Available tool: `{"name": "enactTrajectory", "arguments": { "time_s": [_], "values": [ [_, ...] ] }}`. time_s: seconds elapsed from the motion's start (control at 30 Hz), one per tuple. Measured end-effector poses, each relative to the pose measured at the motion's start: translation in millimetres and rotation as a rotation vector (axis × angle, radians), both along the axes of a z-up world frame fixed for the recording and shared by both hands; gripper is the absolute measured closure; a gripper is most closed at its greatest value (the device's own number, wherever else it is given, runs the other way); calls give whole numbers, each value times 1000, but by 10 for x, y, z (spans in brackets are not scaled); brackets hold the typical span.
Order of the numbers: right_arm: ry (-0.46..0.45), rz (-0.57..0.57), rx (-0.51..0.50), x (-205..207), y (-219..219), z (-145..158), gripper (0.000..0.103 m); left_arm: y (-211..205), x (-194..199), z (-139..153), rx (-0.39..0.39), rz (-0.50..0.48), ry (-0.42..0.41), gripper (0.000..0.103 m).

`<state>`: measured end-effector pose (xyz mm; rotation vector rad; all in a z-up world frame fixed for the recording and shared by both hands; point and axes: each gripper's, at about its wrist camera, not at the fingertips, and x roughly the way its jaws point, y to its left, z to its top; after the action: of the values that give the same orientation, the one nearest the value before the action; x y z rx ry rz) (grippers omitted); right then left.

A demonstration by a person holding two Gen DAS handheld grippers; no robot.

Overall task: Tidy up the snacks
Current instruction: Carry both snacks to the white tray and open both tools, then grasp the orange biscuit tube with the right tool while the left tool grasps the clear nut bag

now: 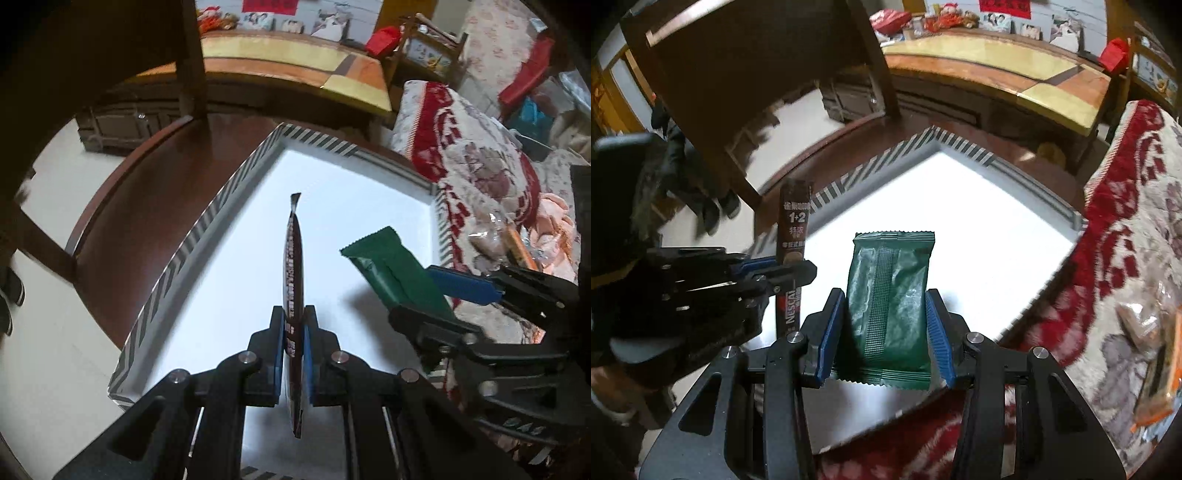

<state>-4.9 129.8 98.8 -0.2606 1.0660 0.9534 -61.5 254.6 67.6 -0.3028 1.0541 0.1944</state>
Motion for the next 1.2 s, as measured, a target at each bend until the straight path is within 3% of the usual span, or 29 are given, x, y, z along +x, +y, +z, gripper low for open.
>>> {"name": "enactTrajectory", "arguments": {
  "time_s": [0.33,0.43,0.5,0.6,0.83,1.2],
  "values": [
    [10,-3,-103,-12,119,-370,58,50,41,-225,5,59,57,90],
    [23,-18,-66,-1,50,-345,57,52,20,-223,21,81,65,71],
    [31,-26,-41,15,-22,-277,57,35,3,-193,29,88,55,43],
    [33,-45,3,7,-159,-140,57,-39,-17,-85,39,85,20,36],
    [29,-120,65,-9,-648,68,57,-367,39,149,91,34,-31,29],
    [11,-326,120,120,-1846,176,57,-1038,235,347,56,-96,-74,22]
  ]
}}
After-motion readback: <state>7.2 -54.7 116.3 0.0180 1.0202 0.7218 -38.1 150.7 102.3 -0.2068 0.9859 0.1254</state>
